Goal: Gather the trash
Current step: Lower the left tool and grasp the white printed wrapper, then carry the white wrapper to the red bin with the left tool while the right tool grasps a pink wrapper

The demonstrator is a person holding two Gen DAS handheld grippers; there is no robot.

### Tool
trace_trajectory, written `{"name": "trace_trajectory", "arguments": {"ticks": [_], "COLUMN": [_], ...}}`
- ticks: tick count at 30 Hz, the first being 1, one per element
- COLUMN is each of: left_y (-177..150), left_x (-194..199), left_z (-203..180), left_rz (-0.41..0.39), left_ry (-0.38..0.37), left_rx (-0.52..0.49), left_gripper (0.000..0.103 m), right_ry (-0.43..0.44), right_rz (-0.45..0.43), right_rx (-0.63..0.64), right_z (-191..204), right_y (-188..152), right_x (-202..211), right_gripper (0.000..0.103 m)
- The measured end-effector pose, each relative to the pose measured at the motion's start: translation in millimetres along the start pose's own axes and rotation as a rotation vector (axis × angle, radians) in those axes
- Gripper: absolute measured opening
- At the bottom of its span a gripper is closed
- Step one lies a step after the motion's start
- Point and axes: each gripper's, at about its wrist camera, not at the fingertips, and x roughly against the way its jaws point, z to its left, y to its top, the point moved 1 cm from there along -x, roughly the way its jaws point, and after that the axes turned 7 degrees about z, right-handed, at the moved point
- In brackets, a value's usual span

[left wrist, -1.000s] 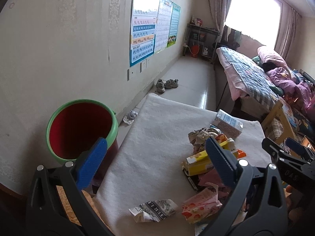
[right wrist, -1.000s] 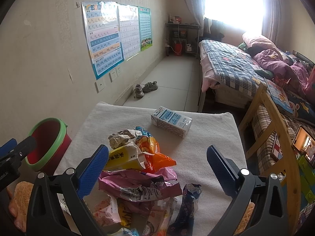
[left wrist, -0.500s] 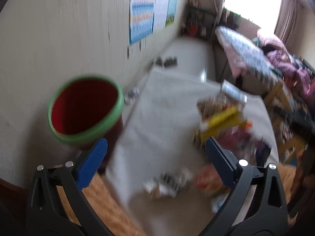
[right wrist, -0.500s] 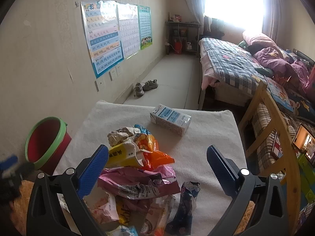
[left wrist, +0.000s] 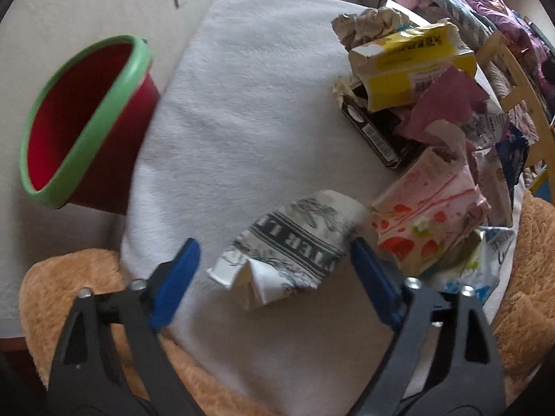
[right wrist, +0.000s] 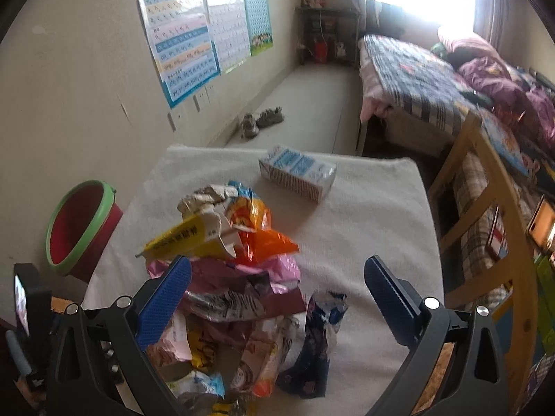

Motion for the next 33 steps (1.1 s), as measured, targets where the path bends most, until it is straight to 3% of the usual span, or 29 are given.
{"name": "trace_trajectory", "arguments": {"ticks": [3,4,7,13,22,24,25,26,28,30,33], "left_y": [2.5,2.5,0.3,-5.8,-4.3,-7.1,-7.4,-6.9,-4.3,-3.7,-2.8], "left_x": [-1.4,-0.7,6.8,31.0,42.1,43.6,43.8,43.2,42.2,43.8,49.5], "left_z": [-0.6,-0.1,5.6,25.2,35.7,38.0,39.4,41.1,41.2,41.7,43.4], "left_rz": [-0.003,-0.007,-0.025,-0.087,-0.124,-0.125,-0.127,-0.128,-0.130,-0.136,-0.159], "left_ry": [-0.042,-0.053,-0.077,-0.139,-0.176,-0.180,-0.182,-0.184,-0.189,-0.196,-0.197], "left_rx": [-0.006,-0.006,0.015,0.103,0.160,0.166,0.170,0.173,0.180,0.183,0.185], "left_gripper": [0.067,0.057,0.053,0.051,0.051,0.051,0.051,0.051,0.051,0.051,0.051], "right_ry": [0.053,0.071,0.151,0.211,0.094,0.092,0.117,0.141,0.176,0.196,0.232], "right_rz": [0.048,0.060,0.112,0.179,0.212,0.222,0.224,0.227,0.231,0.233,0.215], "right_rx": [0.026,0.032,0.064,0.161,0.327,0.339,0.324,0.311,0.275,0.255,0.216], "right_z": [5.2,7.3,17.3,40.4,77.8,76.6,73.7,70.8,62.7,58.2,51.4], "right_y": [-3.3,-4.4,-8.7,-10.6,-17.4,-19.5,-19.7,-19.2,-18.0,-16.6,-13.3], "right_x": [-8.1,-10.3,-19.2,-34.0,-71.7,-74.2,-72.9,-72.2,-67.4,-61.7,-45.2], "right_gripper": [0.096,0.096,0.096,0.088,0.087,0.063,0.059,0.043,0.030,0.001,0.000]}}
